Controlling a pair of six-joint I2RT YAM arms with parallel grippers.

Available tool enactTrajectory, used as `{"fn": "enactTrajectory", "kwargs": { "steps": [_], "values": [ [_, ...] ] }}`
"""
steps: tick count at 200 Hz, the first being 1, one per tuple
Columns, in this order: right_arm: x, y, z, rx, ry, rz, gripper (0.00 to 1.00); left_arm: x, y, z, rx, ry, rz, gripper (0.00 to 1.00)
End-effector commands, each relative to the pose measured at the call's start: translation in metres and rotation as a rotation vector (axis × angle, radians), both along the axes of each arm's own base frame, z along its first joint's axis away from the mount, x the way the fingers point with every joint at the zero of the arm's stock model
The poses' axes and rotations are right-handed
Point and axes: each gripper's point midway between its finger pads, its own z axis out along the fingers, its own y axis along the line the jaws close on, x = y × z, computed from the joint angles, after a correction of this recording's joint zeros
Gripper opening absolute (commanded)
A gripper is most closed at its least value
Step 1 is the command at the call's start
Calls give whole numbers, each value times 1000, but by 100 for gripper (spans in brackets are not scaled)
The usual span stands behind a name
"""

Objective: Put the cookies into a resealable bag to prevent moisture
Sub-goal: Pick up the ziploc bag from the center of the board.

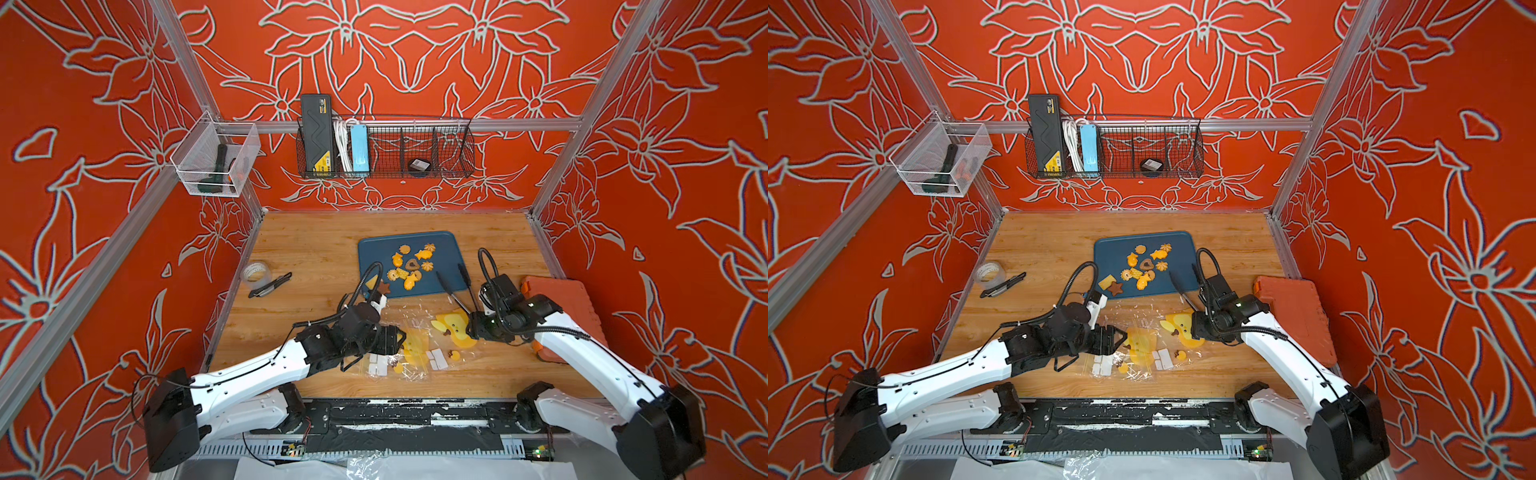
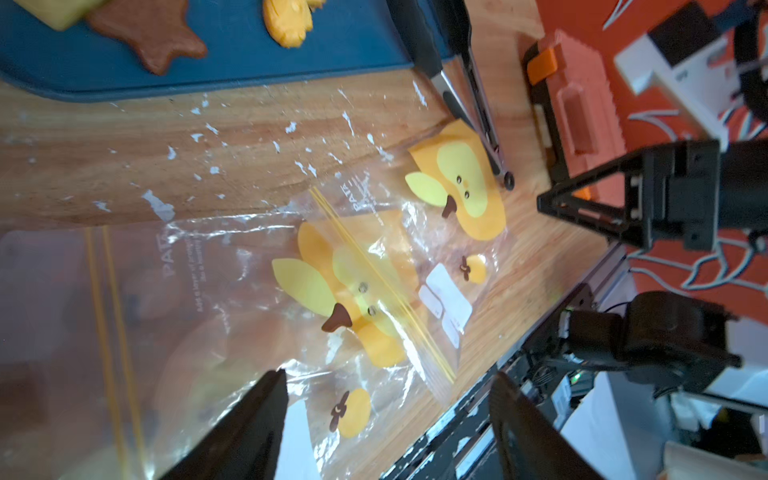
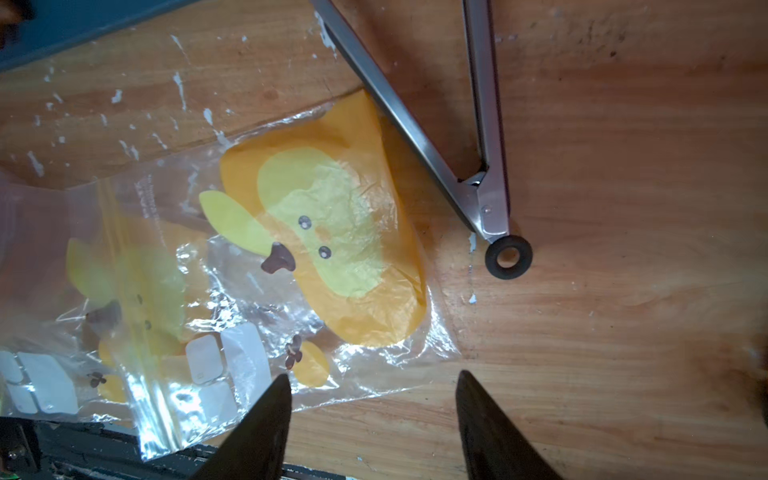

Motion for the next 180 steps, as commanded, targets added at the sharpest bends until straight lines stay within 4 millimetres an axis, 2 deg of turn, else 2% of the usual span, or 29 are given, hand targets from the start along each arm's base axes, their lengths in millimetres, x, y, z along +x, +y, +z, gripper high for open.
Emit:
{"fn": "enactTrajectory", "kwargs": {
  "steps": [1, 41, 79, 131, 169, 180],
  "values": [
    [8, 3, -11, 91, 26, -41, 61, -6, -4, -9, 20, 42, 38, 72],
    [25, 14, -17, 217, 11, -13, 58, -12, -1, -26, 74, 104, 65, 65],
    [32, 2, -32, 145, 28, -36, 57, -20, -6, -38, 95, 135, 45, 54],
    [29, 0, -46, 134, 68, -55, 54, -23, -14, -49, 115, 156, 36, 40],
    [23, -1, -53, 131, 84, -59, 48, -16, -22, -45, 108, 139, 38, 34],
    [22, -2, -55, 130, 87, -60, 46, -13, -24, -43, 112, 129, 48, 29]
  ]
}}
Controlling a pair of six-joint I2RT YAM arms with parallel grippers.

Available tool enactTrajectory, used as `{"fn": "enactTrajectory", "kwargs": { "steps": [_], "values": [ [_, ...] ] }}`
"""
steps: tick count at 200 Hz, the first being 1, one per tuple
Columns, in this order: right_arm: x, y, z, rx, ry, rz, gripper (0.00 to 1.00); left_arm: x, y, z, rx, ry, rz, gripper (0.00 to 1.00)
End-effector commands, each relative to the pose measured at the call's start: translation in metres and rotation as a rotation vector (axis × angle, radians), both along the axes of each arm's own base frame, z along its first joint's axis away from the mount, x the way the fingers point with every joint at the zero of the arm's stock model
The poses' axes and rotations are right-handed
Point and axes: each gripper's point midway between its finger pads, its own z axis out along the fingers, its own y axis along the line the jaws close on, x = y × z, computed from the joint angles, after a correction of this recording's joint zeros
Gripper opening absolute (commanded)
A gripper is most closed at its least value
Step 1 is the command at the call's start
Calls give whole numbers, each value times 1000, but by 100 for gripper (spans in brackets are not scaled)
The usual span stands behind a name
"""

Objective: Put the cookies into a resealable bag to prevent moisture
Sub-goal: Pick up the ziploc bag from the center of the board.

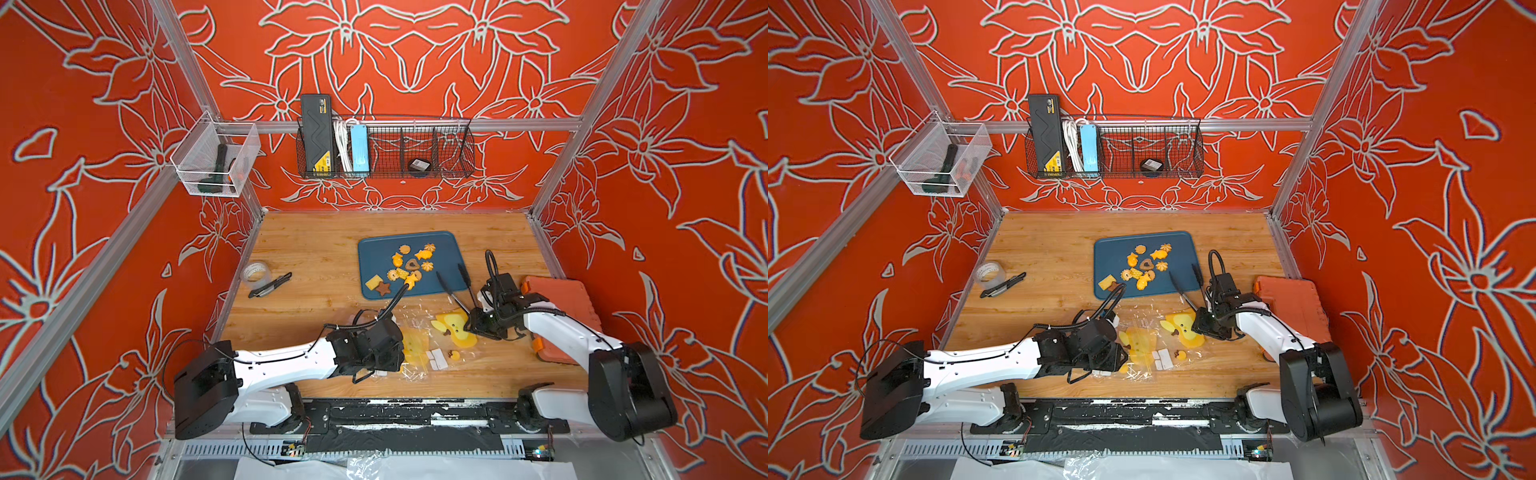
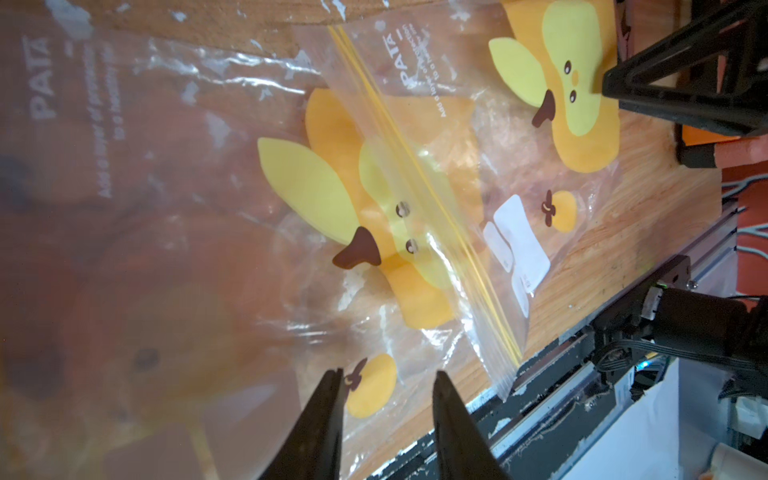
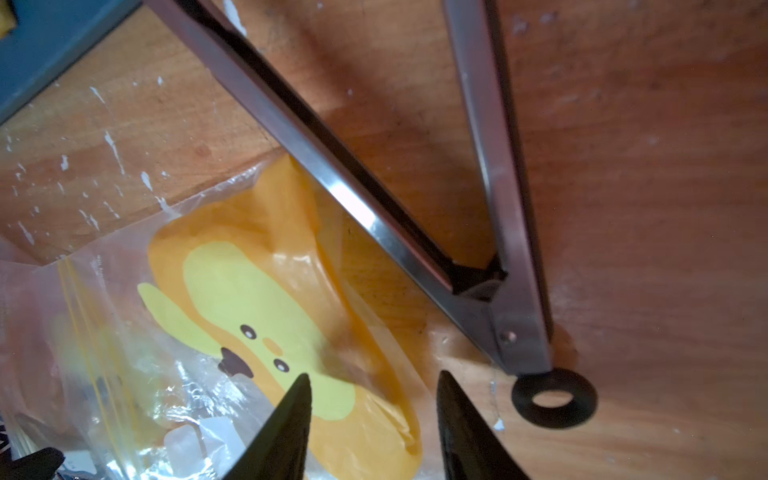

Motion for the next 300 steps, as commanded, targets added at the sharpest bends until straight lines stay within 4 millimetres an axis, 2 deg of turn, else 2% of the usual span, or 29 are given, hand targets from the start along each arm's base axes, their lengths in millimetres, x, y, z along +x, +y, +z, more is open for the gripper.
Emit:
{"fn": "enactTrajectory", "kwargs": {
  "steps": [1, 51, 104, 182, 274, 300],
  "values": [
    [-3, -4, -7, -13, 13, -10, 46, 11, -11, 13, -23, -43, 19, 29],
    [-5, -6, -9, -24, 13, -6, 42, 32, -14, 16, 29, -71, 98, 15],
    [-7, -7, -10, -32, 17, 12, 41, 36, -18, 3, 32, -37, 110, 10],
    [-11, -7, -11, -33, 24, 24, 41, 41, -21, -16, 59, 5, 117, 8],
    [-13, -5, -14, -21, 37, 32, 41, 47, -36, -18, 34, 14, 101, 10],
    [-14, -5, -15, -21, 42, 33, 41, 49, -39, -17, 16, 18, 104, 16]
  ]
}}
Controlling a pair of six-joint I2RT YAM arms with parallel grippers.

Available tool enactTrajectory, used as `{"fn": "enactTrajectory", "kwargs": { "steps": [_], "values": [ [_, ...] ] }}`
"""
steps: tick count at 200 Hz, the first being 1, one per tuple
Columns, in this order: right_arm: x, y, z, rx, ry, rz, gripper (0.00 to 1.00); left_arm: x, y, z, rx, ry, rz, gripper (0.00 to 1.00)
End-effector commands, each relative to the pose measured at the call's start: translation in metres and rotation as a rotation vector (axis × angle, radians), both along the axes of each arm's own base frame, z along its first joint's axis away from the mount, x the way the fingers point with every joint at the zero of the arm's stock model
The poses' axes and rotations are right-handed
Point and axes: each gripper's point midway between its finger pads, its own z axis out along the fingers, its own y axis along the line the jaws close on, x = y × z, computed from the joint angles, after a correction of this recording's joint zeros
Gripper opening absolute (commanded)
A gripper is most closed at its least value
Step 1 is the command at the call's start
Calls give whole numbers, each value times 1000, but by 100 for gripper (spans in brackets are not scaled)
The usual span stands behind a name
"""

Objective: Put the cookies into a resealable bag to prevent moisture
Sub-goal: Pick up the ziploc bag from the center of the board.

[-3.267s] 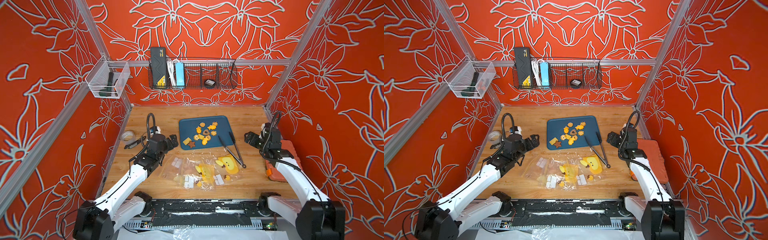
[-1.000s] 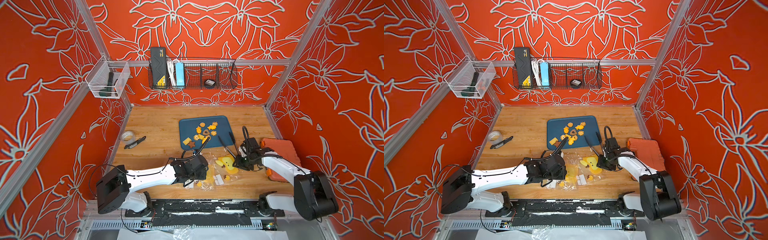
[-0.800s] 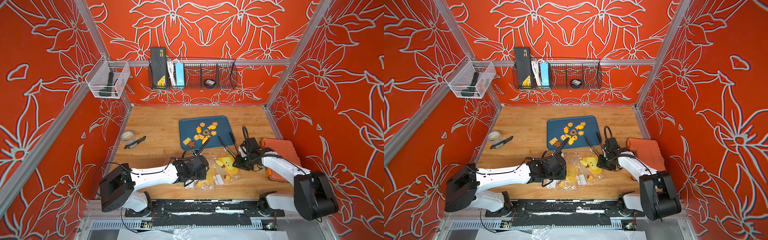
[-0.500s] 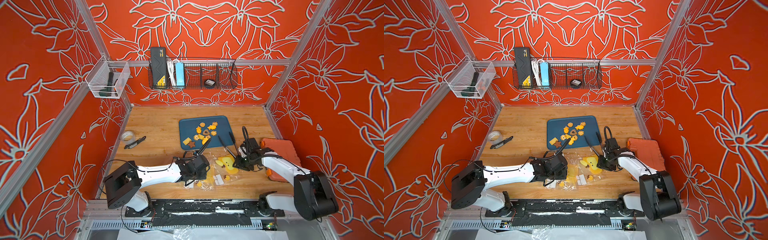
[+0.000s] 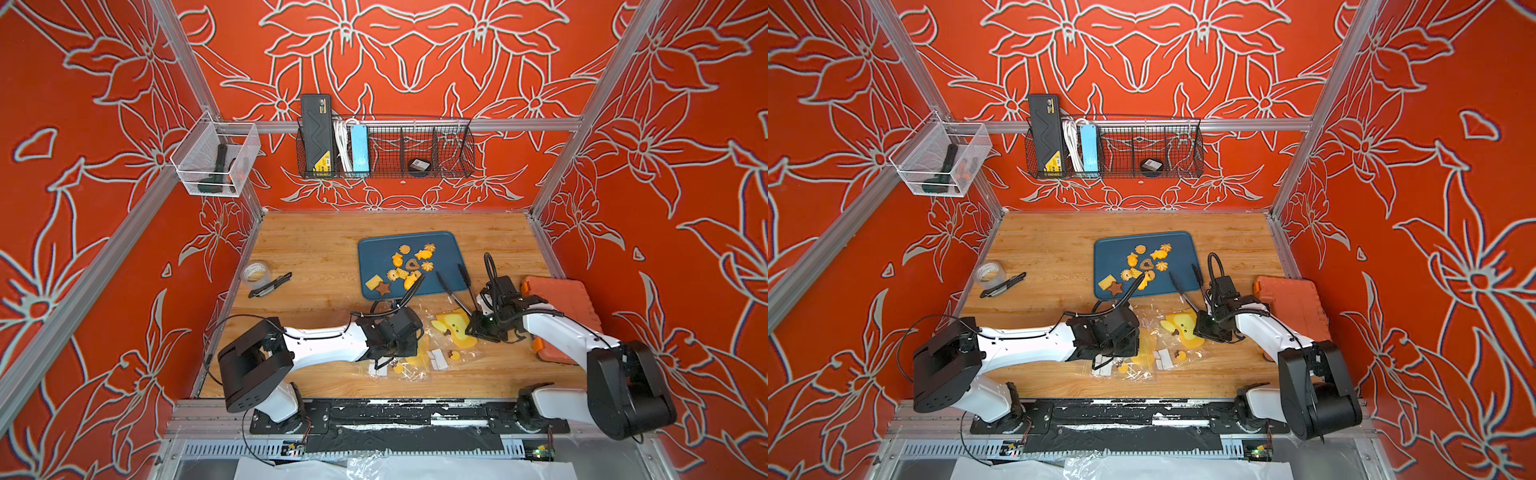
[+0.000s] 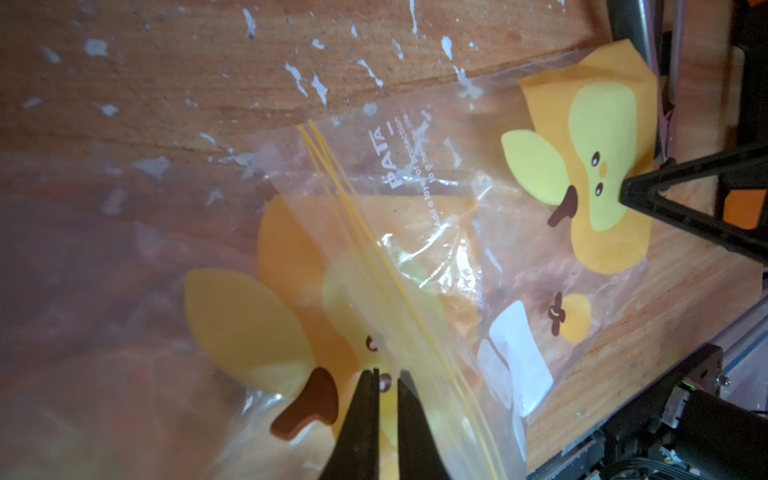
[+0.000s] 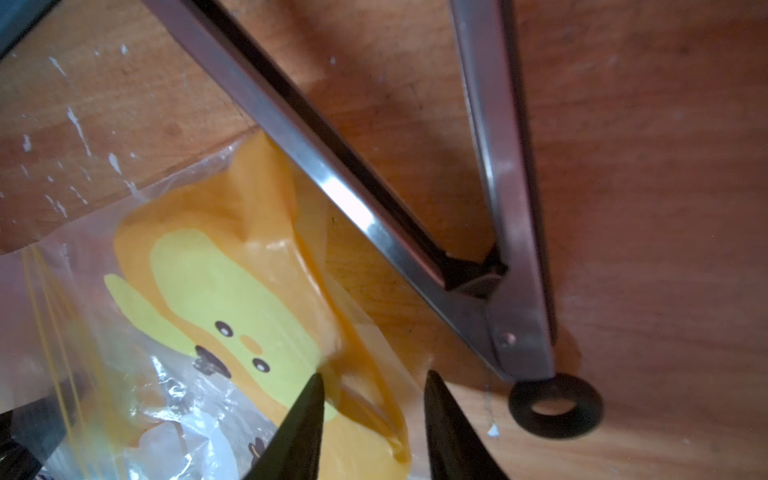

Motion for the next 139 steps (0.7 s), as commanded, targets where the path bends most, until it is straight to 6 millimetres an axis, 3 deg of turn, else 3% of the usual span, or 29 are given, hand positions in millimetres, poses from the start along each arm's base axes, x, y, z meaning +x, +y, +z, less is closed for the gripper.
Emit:
{"fn": "enactTrajectory", "kwargs": {
  "steps": [1, 57, 107, 139],
  "values": [
    [-9, -4, -8, -12, 34, 8, 41, 6, -7, 5, -31, -1, 14, 16],
    [-11, -4, -11, -11, 39, 1, 40, 11, -7, 11, -83, 2, 36, 37],
    [-12, -5, -14, -9, 40, -17, 39, 16, -1, 16, -141, 1, 68, 42],
    [-14, -1, -16, 16, 44, -35, 38, 15, -1, 9, -173, 31, 69, 46]
  ]
}}
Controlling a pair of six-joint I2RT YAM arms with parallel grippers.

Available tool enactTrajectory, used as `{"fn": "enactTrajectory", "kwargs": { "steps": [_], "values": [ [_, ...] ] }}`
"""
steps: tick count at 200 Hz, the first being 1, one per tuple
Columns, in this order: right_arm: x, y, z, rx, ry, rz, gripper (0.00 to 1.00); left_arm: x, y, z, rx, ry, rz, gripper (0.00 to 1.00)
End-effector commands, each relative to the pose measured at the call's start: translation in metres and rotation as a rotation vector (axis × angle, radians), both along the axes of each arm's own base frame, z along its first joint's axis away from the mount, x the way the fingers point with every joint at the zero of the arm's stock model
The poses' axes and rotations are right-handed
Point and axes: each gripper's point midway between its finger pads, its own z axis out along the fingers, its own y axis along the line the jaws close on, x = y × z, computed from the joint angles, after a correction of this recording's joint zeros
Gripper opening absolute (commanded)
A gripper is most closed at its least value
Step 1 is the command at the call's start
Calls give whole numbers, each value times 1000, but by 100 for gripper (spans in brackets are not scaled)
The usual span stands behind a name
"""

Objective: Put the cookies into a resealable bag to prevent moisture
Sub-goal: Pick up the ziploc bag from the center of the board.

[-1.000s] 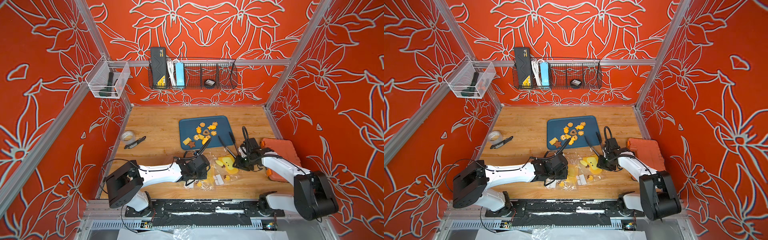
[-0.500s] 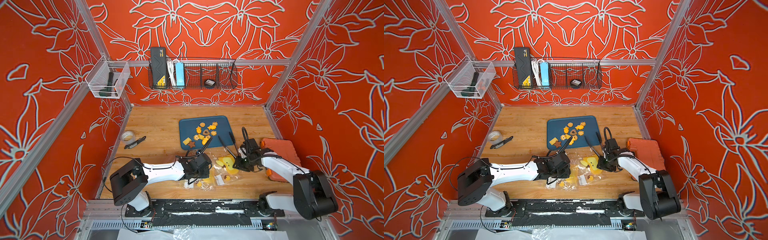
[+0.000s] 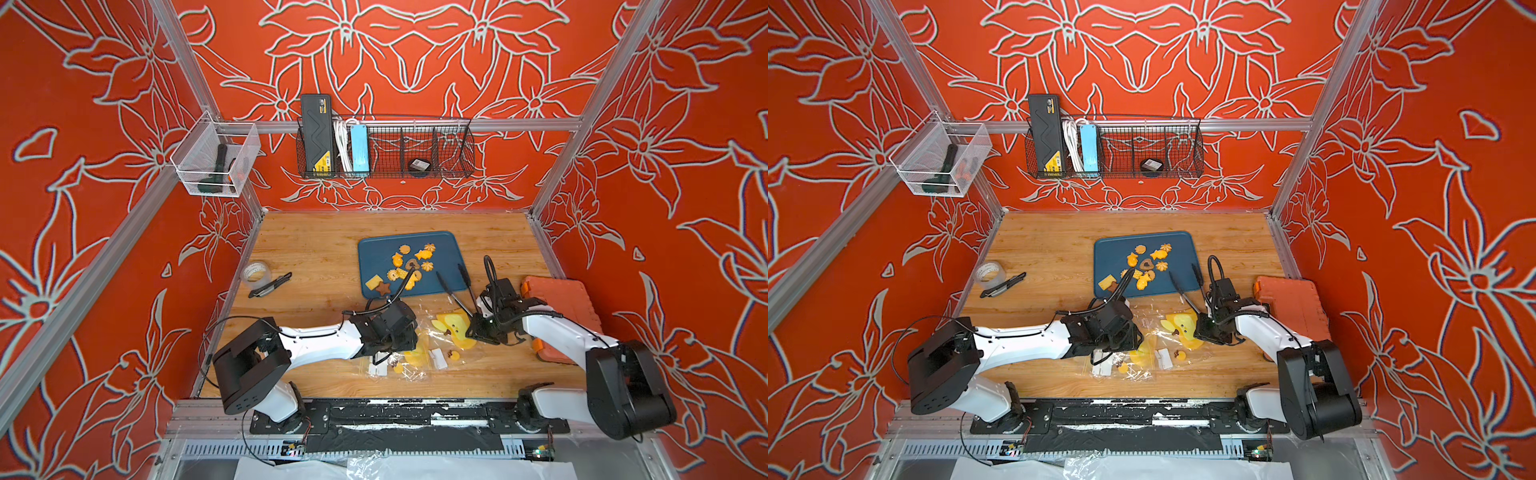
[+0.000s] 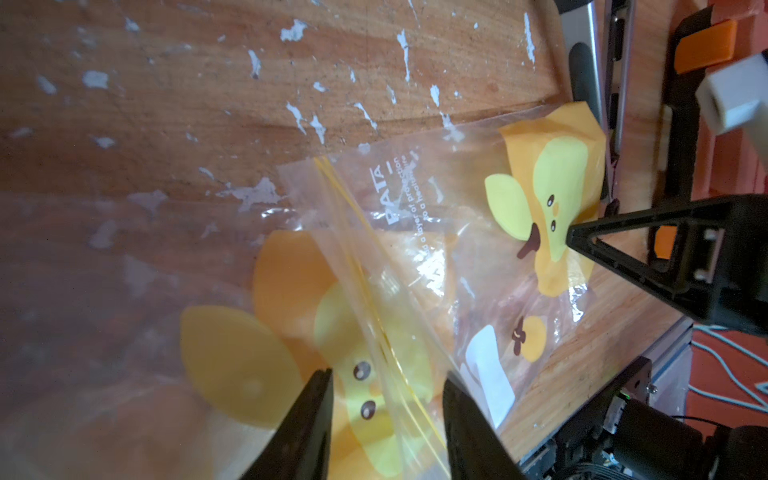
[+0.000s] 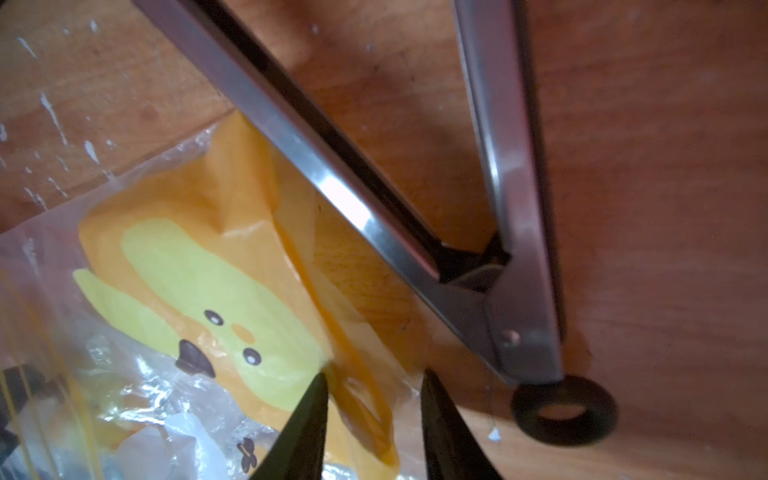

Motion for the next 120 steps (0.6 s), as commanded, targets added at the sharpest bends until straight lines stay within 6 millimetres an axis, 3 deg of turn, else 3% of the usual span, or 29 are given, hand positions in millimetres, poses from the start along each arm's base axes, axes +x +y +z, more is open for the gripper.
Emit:
{"fn": "enactTrajectory", "kwargs": {
  "steps": [1, 39, 120],
  "values": [
    [-10, -2, -10, 5, 36, -30, 38, 1, -5, 3, -58, 12, 6, 46],
    [-10, 0, -9, 40, 22, -94, 35, -1, -12, 3, -116, 36, 3, 48],
    [-21, 8, -7, 174, 18, -259, 24, 5, -21, 7, -198, 43, 24, 37]
  ]
}}
